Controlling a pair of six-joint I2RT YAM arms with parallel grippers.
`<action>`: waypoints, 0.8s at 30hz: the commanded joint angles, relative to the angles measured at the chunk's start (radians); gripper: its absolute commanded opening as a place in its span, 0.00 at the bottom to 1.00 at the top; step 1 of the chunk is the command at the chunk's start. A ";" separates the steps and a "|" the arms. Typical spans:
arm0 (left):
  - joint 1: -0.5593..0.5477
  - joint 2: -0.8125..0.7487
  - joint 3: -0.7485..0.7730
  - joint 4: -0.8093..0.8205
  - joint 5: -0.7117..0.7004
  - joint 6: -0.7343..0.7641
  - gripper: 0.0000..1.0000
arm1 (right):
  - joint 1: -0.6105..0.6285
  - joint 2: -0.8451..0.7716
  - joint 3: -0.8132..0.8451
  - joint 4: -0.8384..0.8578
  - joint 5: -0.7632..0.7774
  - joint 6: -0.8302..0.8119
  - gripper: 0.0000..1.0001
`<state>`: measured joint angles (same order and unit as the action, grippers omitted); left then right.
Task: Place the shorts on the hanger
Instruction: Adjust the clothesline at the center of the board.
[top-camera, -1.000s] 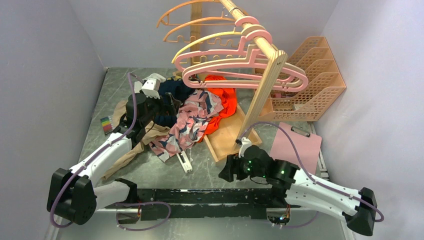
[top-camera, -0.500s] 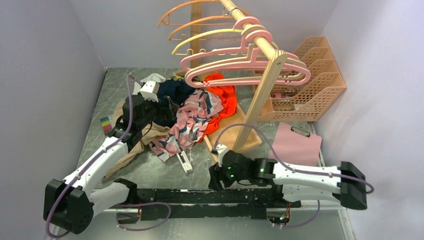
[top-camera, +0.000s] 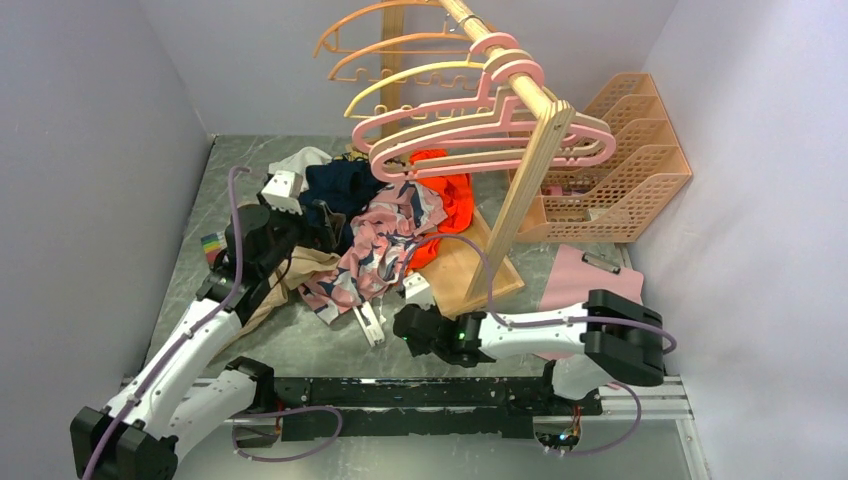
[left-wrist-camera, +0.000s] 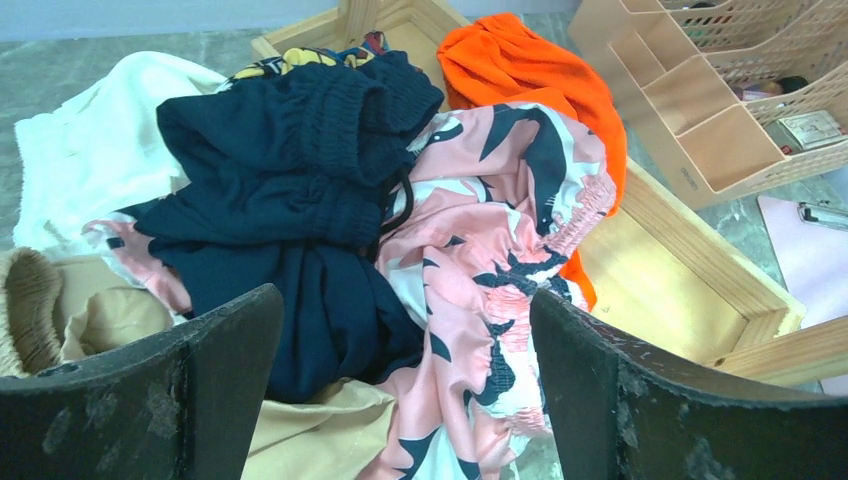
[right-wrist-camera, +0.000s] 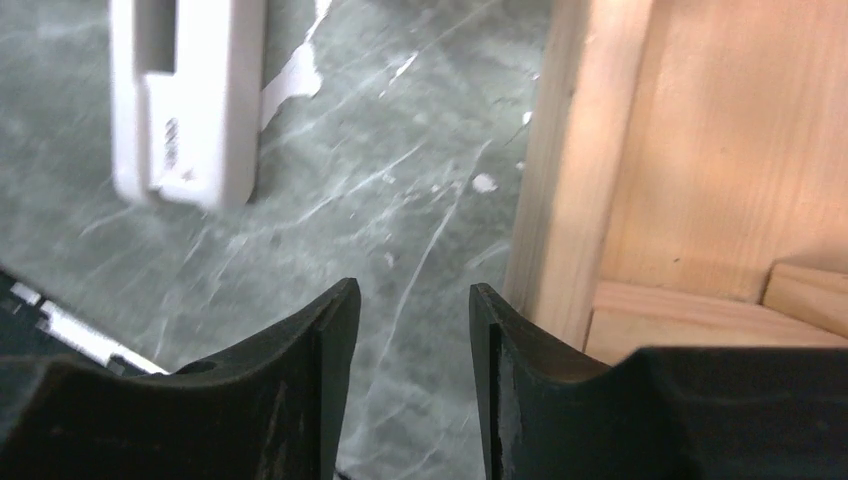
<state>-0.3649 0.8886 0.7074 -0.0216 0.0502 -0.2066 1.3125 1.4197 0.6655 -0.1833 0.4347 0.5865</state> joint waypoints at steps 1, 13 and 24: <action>-0.006 -0.052 -0.047 -0.018 -0.060 -0.012 0.96 | -0.037 0.076 0.047 -0.007 0.163 0.047 0.46; -0.006 -0.059 -0.051 -0.059 -0.105 -0.019 0.95 | -0.254 0.058 0.013 -0.170 0.188 0.171 0.44; -0.006 -0.063 -0.051 -0.066 -0.119 -0.021 0.95 | -0.396 0.016 -0.026 -0.190 0.186 0.184 0.44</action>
<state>-0.3656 0.8337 0.6422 -0.0746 -0.0456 -0.2218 1.0035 1.4528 0.6838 -0.2848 0.4667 0.7685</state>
